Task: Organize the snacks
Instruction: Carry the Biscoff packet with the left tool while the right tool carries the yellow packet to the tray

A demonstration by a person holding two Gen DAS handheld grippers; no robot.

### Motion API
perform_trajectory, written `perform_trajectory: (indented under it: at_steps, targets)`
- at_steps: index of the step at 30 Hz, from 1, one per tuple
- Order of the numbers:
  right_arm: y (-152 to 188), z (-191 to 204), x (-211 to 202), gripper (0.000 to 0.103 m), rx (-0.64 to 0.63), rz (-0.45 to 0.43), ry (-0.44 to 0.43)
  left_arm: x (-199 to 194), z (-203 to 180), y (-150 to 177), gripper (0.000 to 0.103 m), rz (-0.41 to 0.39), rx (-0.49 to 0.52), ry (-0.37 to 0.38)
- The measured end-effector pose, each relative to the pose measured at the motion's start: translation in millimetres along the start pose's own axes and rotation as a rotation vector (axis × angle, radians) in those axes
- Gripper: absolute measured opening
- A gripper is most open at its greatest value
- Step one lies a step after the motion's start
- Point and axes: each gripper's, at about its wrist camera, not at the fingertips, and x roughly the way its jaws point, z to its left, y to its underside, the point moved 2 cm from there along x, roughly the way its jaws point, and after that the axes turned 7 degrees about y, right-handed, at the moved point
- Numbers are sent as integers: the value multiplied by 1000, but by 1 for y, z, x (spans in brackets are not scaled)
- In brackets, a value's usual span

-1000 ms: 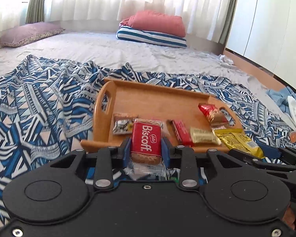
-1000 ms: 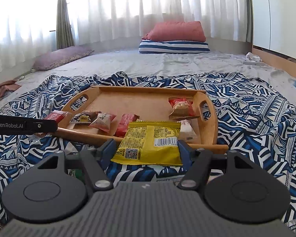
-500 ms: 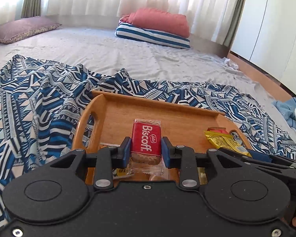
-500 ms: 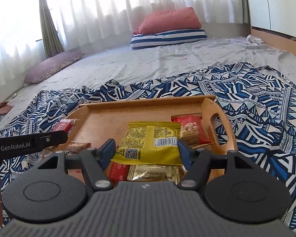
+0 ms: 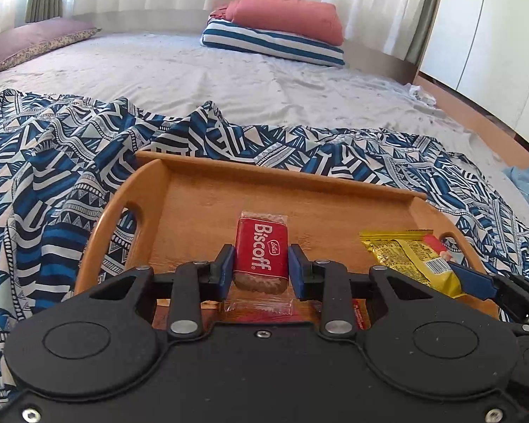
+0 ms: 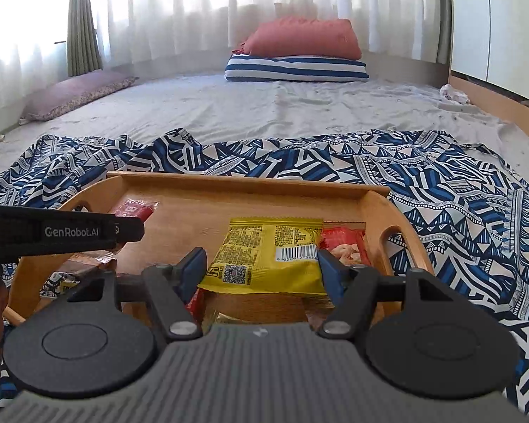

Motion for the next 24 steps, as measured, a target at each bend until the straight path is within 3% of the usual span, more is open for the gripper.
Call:
perform_trajectory:
  at_steps: [24]
  targets:
    - [16, 0, 32, 71, 37, 35, -9, 23, -8, 11, 31, 25, 43, -4]
